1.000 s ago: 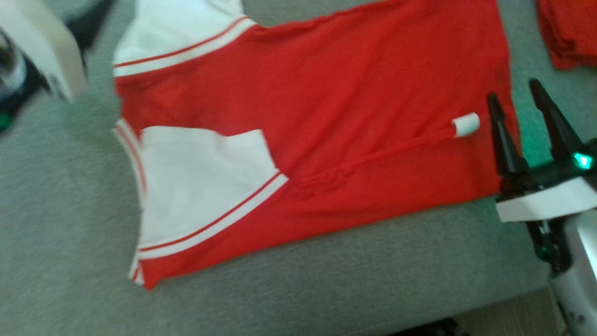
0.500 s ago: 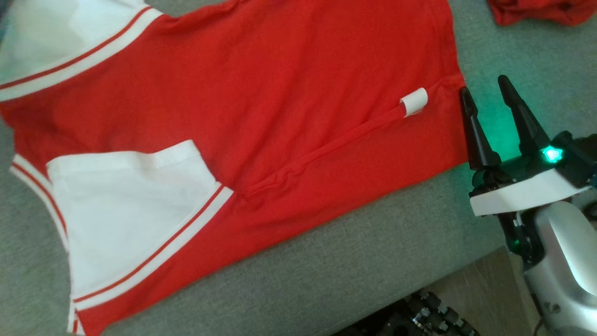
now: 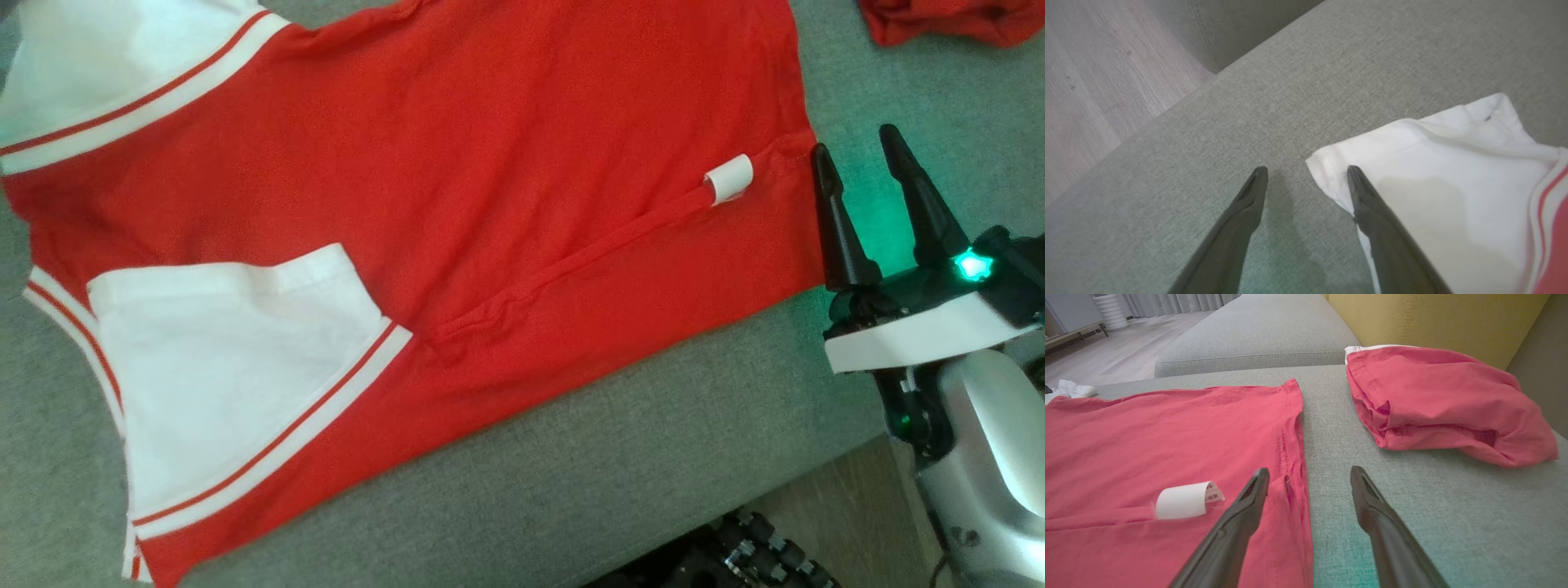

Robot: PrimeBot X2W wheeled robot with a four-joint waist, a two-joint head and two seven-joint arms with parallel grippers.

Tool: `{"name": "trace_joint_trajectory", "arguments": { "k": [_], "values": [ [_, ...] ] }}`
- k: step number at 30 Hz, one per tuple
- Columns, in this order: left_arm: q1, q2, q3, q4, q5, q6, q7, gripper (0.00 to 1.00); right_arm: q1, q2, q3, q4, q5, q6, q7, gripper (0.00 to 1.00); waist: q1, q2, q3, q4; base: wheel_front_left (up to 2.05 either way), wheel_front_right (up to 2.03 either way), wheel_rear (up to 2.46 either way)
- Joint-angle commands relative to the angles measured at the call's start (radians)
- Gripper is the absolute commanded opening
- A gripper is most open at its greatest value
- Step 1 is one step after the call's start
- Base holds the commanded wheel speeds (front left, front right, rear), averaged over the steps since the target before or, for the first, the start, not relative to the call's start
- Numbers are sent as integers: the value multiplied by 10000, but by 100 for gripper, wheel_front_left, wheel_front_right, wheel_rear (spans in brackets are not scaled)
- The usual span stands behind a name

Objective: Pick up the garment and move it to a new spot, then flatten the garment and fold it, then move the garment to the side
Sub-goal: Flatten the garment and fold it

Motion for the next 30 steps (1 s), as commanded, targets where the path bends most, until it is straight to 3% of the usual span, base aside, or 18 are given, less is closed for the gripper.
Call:
{"name": "trace_joint_trajectory", "arguments": {
  "k": [1, 6, 7, 8, 9, 10, 18, 23, 30],
  "values": [
    [-184, 535, 462, -342, 63, 97, 52, 100, 152, -82, 75, -300, -28, 67, -134, 100, 1, 0, 62, -61, 0, 0, 0],
    [56, 677, 331, -524, -91, 191, 441, 100, 207, 9, 30, -361, 17, 67, -135, 100, 1, 0, 150, -198, 0, 0, 0],
    [133, 709, 310, -553, -204, 222, 600, 82, 222, 11, 1, -347, 12, 67, -135, 100, 1, 0, 150, -216, 0, 0, 0],
    [193, 744, 304, -609, -319, 243, 737, 55, 230, 11, -29, -333, -2, 67, -135, 100, 1, 0, 148, -229, 0, 0, 0],
    [218, 783, 328, -688, -375, 257, 761, 36, 229, 12, -51, -322, -12, 67, -135, 100, 1, 0, 145, -240, 0, 0, 0],
    [243, 817, 354, -759, -404, 264, 735, 0, 220, 13, -68, -306, -19, 67, -135, 100, 1, 0, 139, -248, 0, 0, 0],
    [102, 675, 462, -1129, -112, 20, -259, 0, -58, -194, -355, -139, 54, 67, -135, 100, 1, 0, 102, -3, 0, 0, 0],
    [-121, 416, 382, -1036, 113, -164, -820, 0, -1086, -653, -35, 189, 504, 67, -27, 100, 1, 0, 17, 279, 0, 0, 0],
    [-421, 159, 69, -903, 256, -336, -1263, 0, -3668, -1176, 931, 1606, 882, 67, 2879, 100, 1, 0, -70, 612, 0, 0, 0]
  ]
}}
